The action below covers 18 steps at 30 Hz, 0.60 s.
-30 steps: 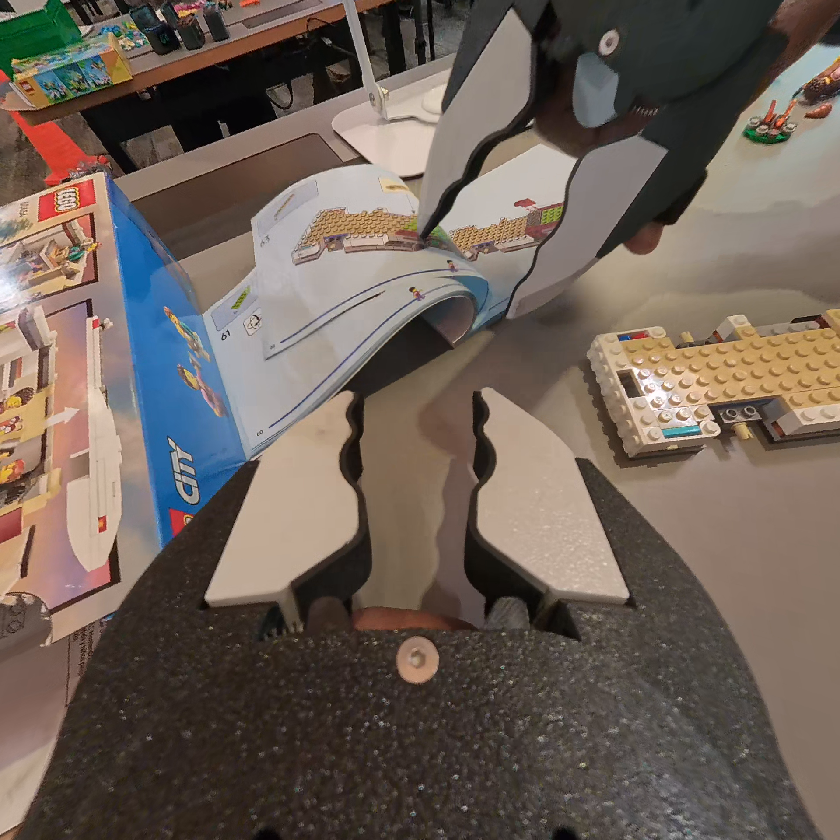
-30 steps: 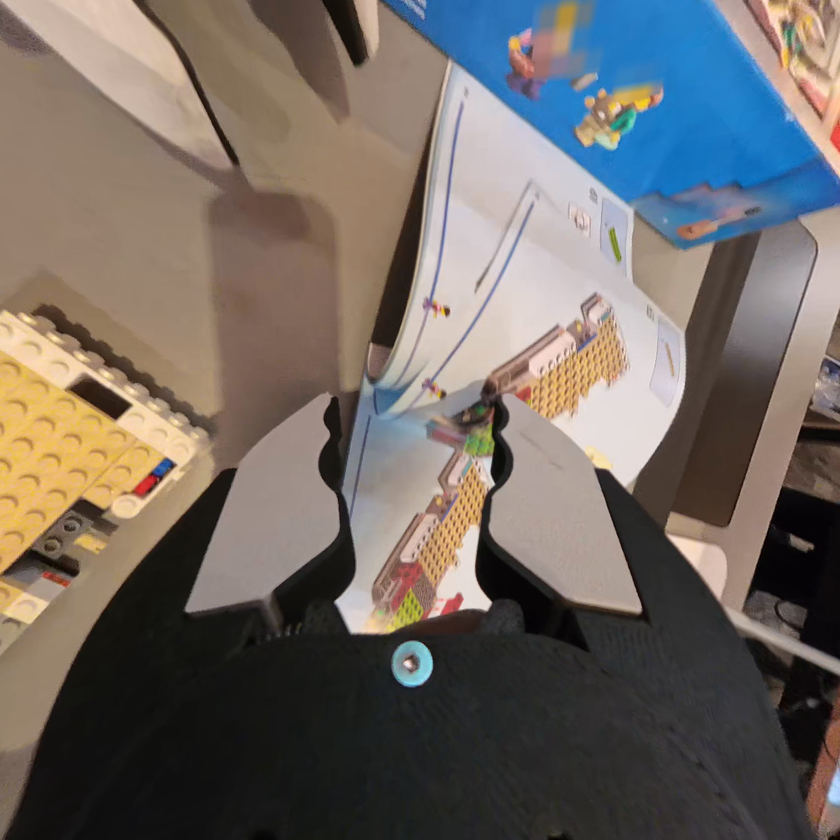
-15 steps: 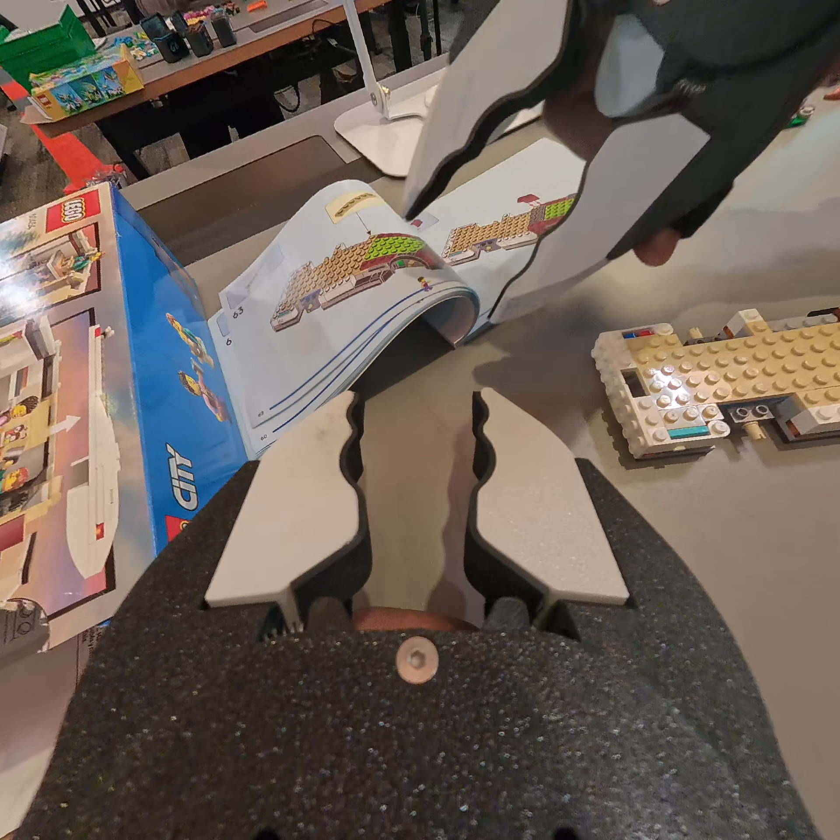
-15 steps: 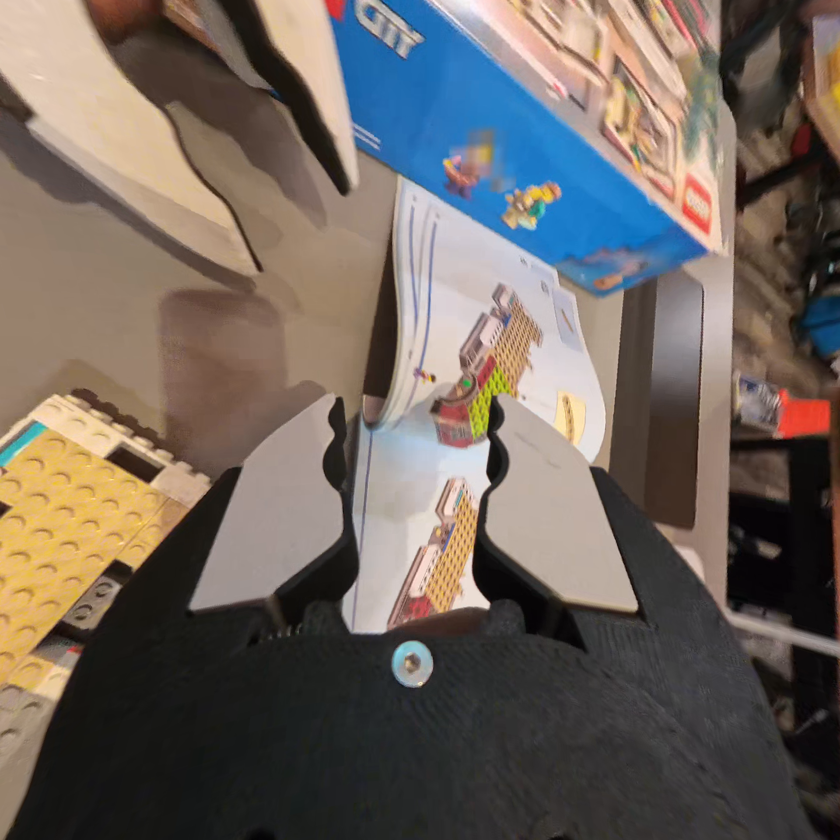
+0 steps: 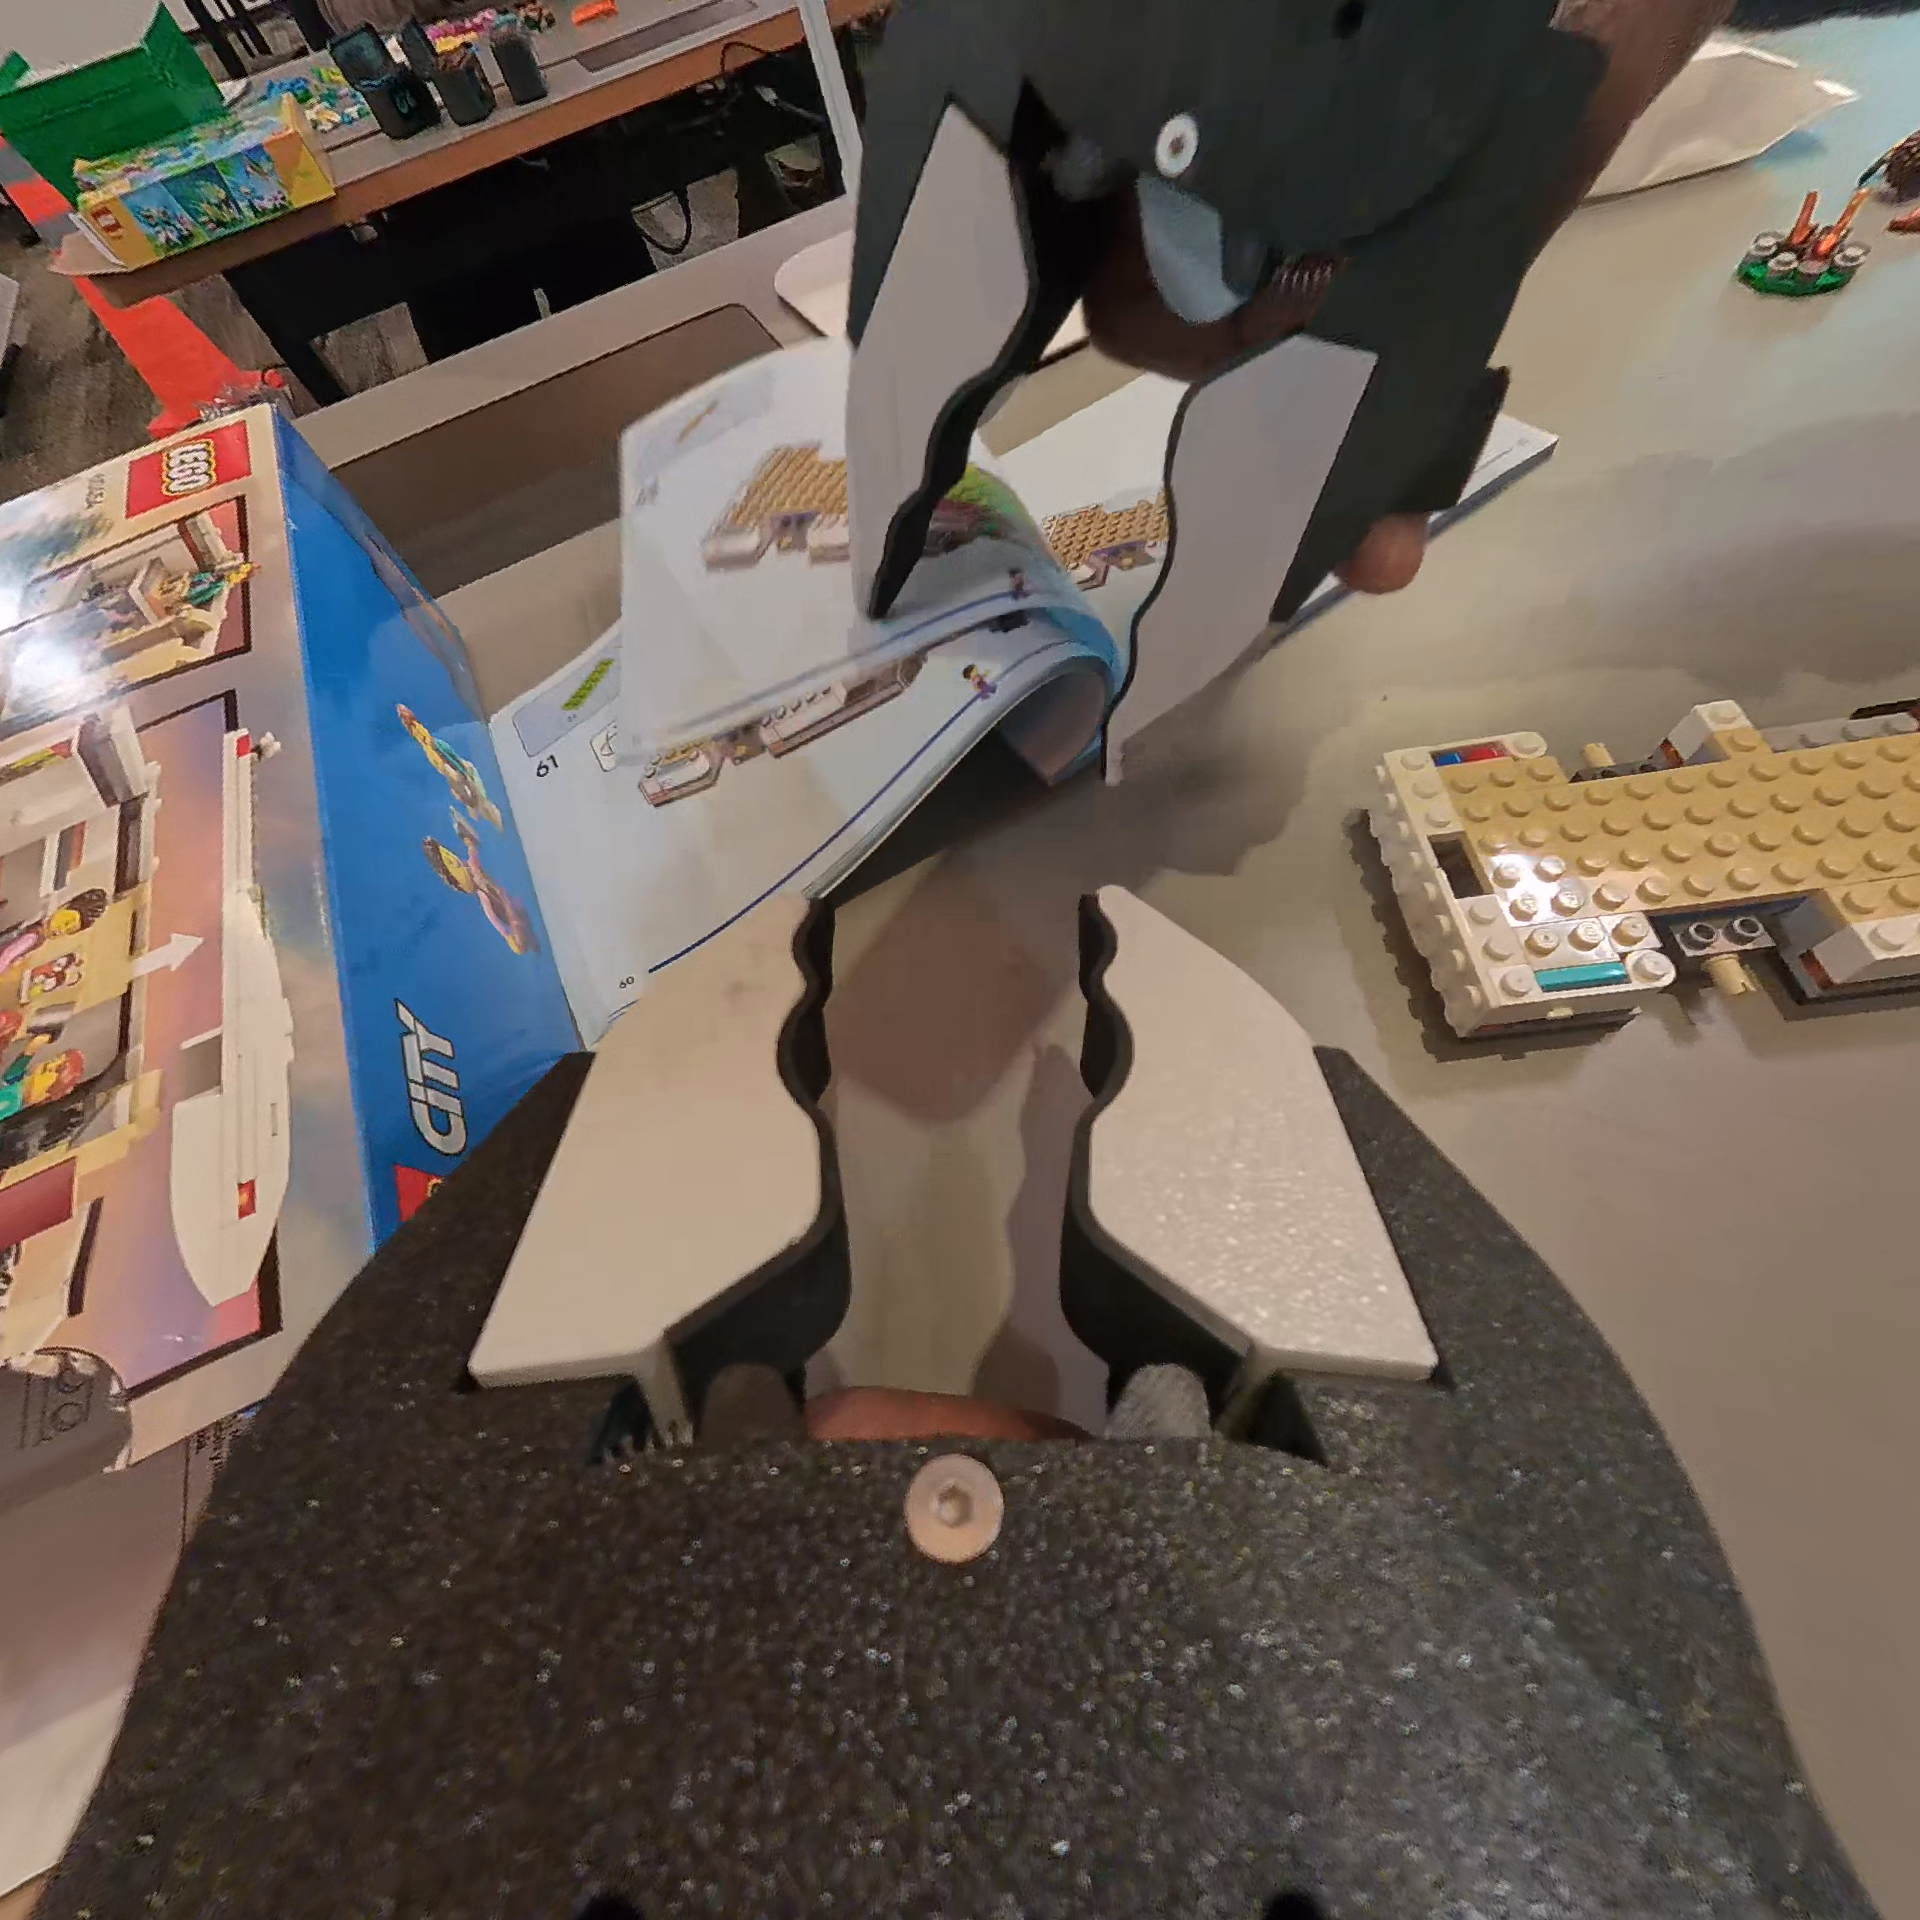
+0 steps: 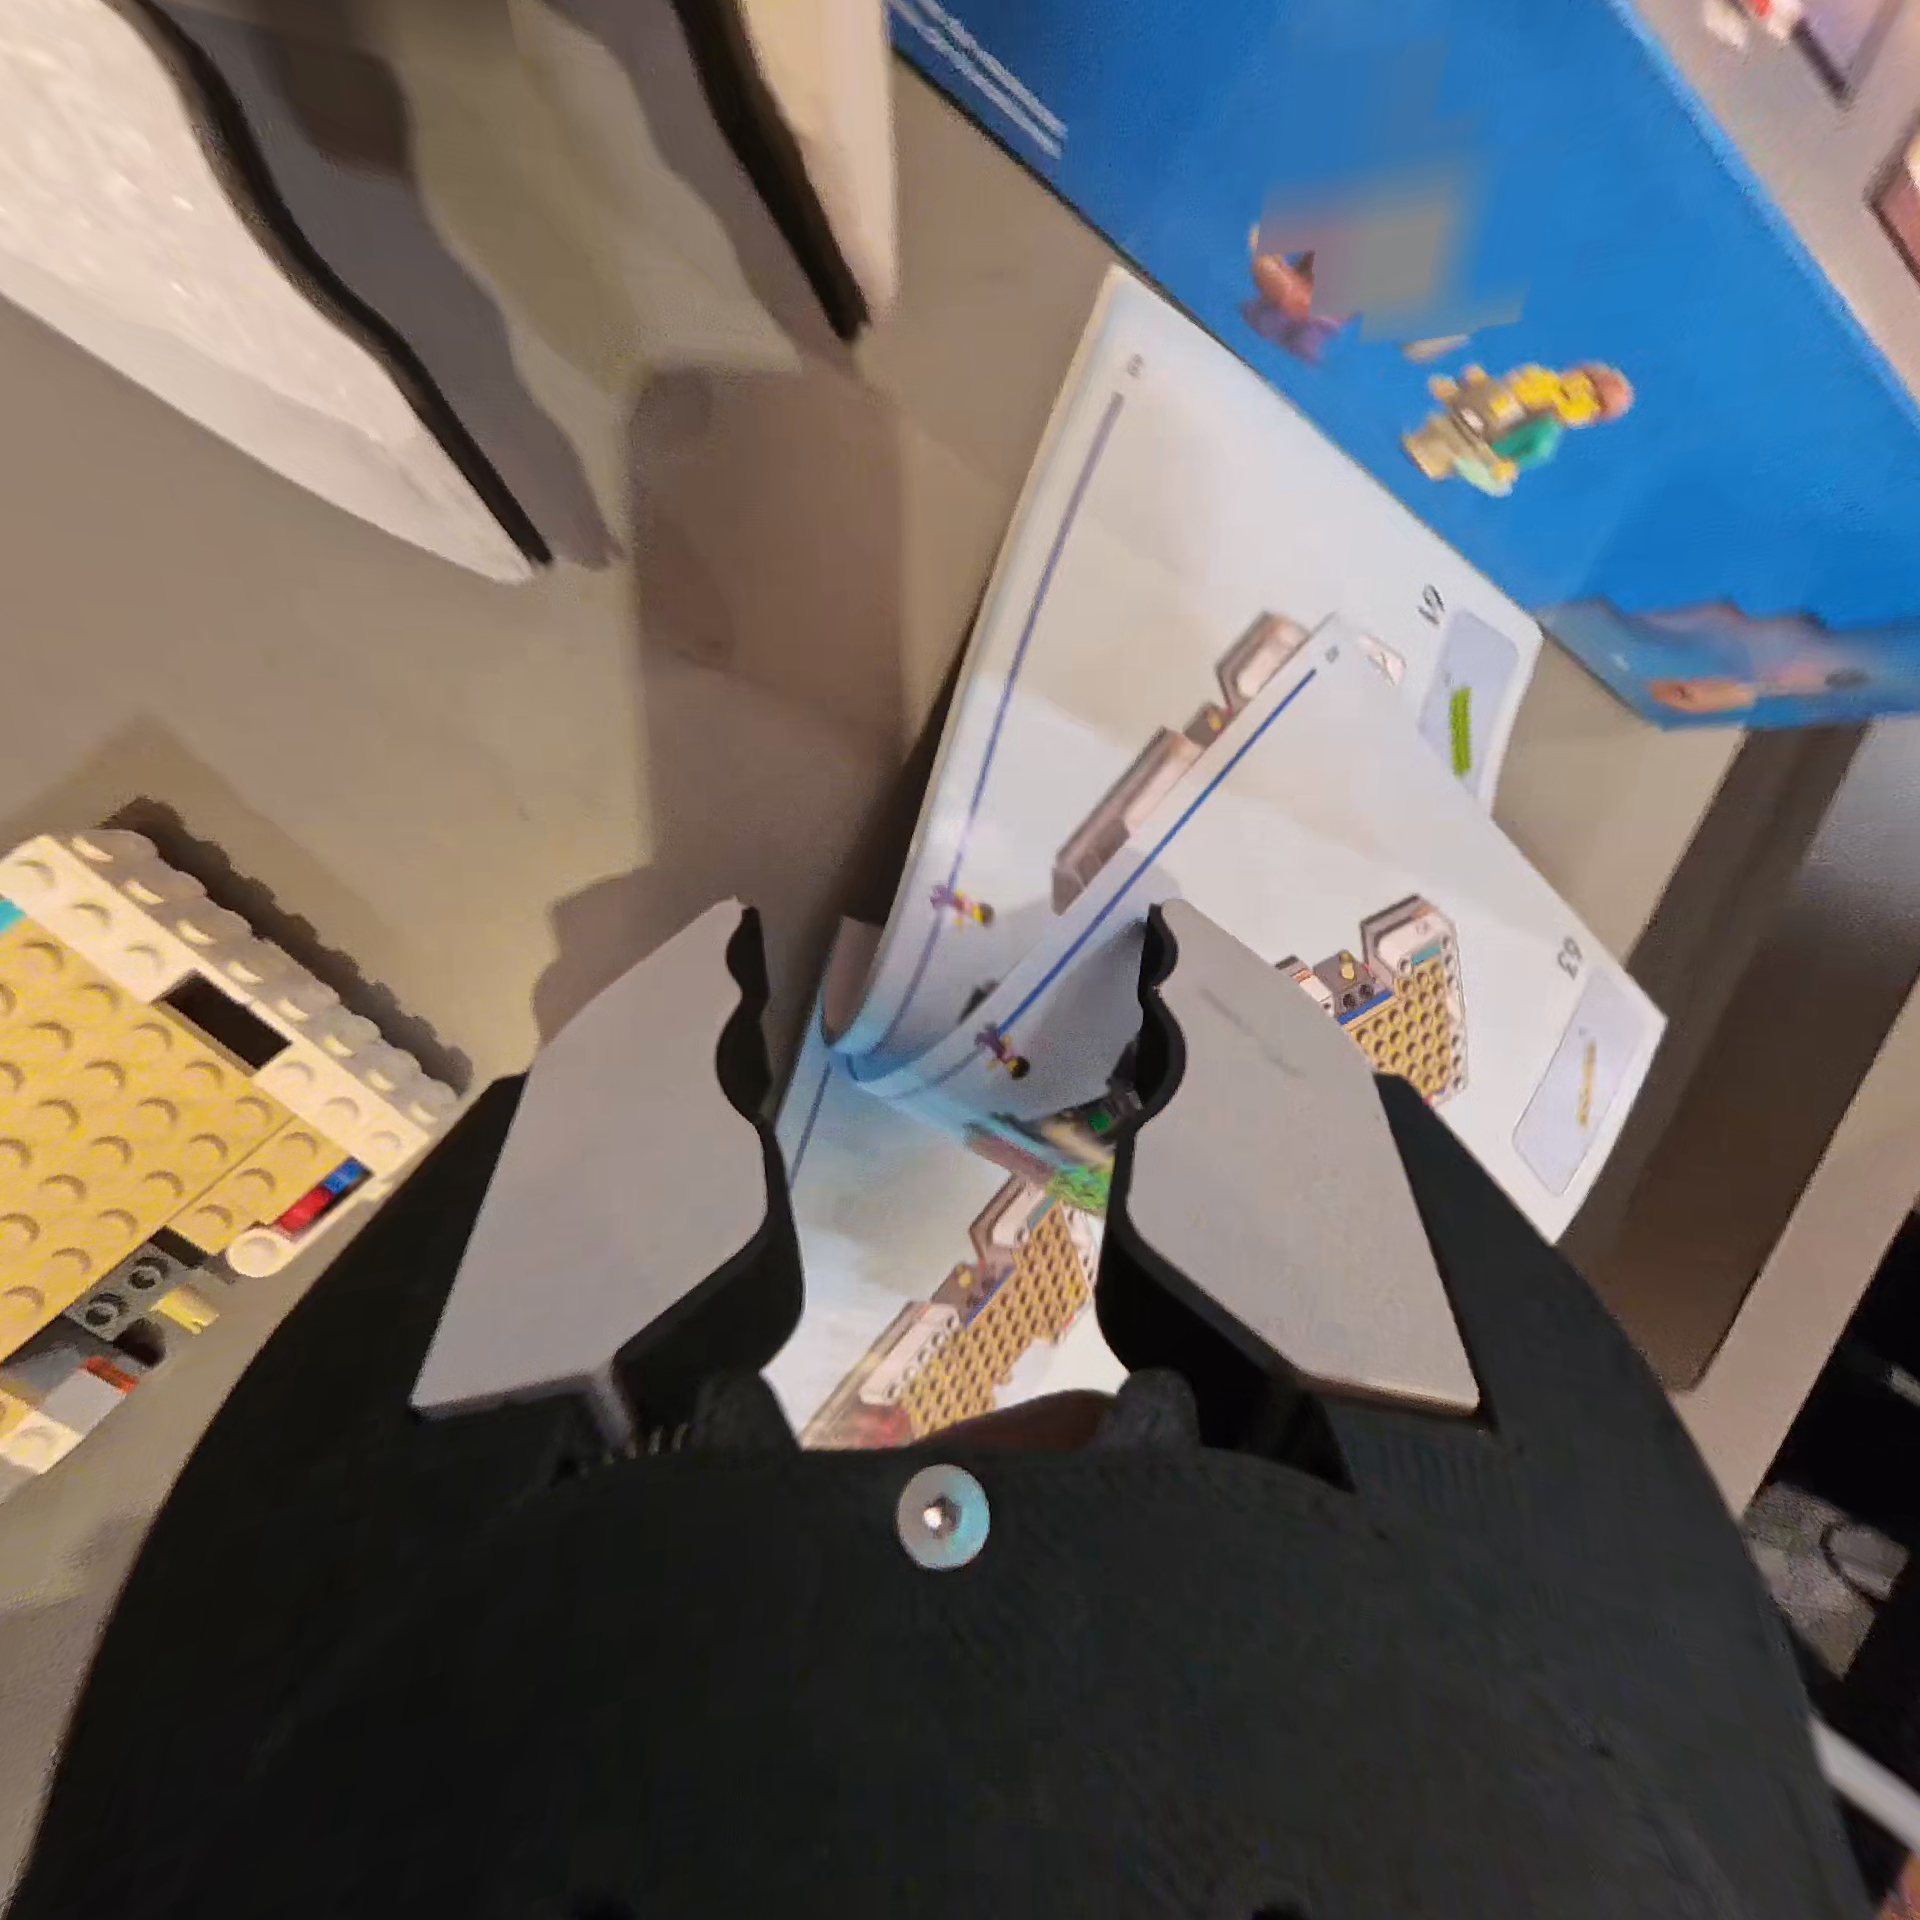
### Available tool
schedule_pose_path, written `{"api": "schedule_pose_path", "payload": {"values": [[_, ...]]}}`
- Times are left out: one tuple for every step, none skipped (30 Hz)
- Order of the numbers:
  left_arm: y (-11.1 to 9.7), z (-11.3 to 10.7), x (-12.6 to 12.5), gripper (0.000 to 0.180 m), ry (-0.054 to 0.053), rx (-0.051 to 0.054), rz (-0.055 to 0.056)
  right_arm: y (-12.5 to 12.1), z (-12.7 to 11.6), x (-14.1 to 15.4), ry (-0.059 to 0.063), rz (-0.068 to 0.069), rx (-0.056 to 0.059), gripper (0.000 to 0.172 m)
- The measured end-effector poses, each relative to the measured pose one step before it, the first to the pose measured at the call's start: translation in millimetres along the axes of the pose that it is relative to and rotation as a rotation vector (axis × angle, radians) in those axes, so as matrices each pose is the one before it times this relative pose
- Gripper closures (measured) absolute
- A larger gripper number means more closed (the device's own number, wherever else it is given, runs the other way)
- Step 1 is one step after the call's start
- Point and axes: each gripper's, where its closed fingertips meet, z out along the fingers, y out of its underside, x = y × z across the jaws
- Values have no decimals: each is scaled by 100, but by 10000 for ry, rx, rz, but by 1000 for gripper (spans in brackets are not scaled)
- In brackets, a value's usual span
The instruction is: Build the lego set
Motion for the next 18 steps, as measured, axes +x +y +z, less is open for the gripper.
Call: {"api": "schedule_pose_path", "payload": {"values": [[13, 4, 54, 135, 18, -12, 15, 458, -362, 250, 298, 252, 4, 102], [7, 4, 71, 135, 11, -12, 29, 467, -402, 176, 260, 220, 2, 102], [-2, 1, 80, 135, 9, -3, 37, 524, -382, 81, 199, 234, -28, 103], [-39, -7, 74, 135, 0, 16, 31, 588, -333, 10, 148, 258, -57, 103], [-40, -13, 36, 135, -5, 15, 22, 590, -314, -33, 141, 256, -37, 103], [-28, -6, 10, 135, -15, 14, 12, 566, -316, -30, 163, 252, 3, 103], [-17, -9, -9, 135, -17, 8, 3, 483, -335, -84, 146, 270, 61, 103], [7, 5, -32, 135, -18, 5, -4, 459, -330, -35, 181, 324, 73, 103], [9, 13, -27, 135, -14, -2, -9, 520, -301, 38, 219, 349, 36, 104], [24, 28, -11, 135, -4, -15, -10, 521, -295, -8, 192, 310, 34, 103], [38, 31, 12, 135, 0, -25, 4, 537, -288, 35, 225, 288, 31, 104], [19, 28, 16, 135, -5, -19, 17, 538, -247, 72, 234, 302, 21, 105], [26, 29, 31, 135, -5, -20, 30, 537, -190, 37, 172, 322, -5, 105], [16, 21, 27, 135, -8, -19, 39, 544, -136, 70, 167, 343, -38, 106], [11, 15, 38, 135, -10, -14, 45, 504, -128, 114, 165, 369, -27, 107], [-2, 8, 34, 135, -11, -7, 40, 453, -111, -9, 64, 392, 1, 107], [2, -4, 15, 135, -14, 1, 29, 416, -116, -196, -63, 381, 17, 107], [-10, -7, 10, 135, -12, 7, 19, 423, -124, -188, -73, 333, 7, 108]]}}
